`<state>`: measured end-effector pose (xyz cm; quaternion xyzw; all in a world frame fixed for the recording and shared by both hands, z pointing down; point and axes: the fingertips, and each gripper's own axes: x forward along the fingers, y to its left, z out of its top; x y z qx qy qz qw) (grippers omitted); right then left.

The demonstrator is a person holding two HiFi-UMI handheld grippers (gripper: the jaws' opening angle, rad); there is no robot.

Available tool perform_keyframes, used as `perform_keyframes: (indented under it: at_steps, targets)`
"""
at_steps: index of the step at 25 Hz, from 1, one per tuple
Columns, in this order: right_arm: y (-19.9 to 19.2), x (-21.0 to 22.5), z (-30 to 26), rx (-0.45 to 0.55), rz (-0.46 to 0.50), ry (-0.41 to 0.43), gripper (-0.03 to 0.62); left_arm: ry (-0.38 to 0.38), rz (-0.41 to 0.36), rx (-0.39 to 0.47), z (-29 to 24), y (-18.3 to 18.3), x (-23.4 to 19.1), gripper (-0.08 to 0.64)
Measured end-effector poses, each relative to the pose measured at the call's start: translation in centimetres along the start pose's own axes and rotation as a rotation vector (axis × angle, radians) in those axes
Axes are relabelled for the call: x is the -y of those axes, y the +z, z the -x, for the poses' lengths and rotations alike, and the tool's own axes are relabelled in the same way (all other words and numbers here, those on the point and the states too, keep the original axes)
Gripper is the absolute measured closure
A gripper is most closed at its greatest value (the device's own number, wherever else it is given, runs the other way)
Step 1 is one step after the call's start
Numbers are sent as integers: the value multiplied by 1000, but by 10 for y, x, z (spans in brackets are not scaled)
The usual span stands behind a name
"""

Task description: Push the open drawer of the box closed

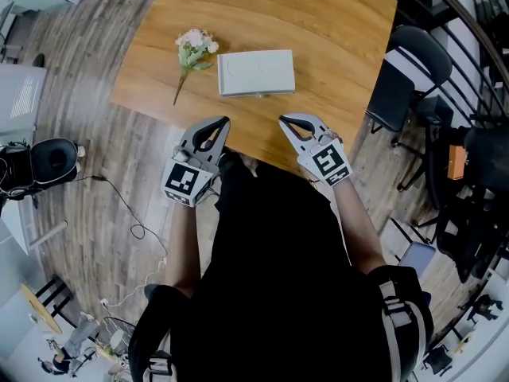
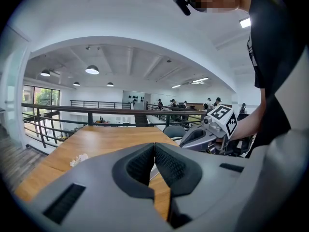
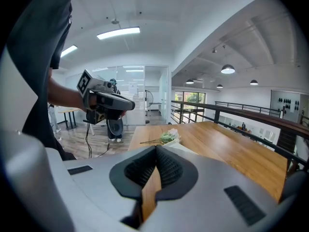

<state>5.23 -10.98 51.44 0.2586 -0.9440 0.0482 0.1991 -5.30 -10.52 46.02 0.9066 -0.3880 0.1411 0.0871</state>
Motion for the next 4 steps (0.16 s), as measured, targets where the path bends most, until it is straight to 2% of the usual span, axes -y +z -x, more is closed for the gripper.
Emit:
perform_keyframes:
  at_steps: [4]
  targets:
    - [-5,2,7,0,-2,3,578,6,-1,-2,-2,2,6,537]
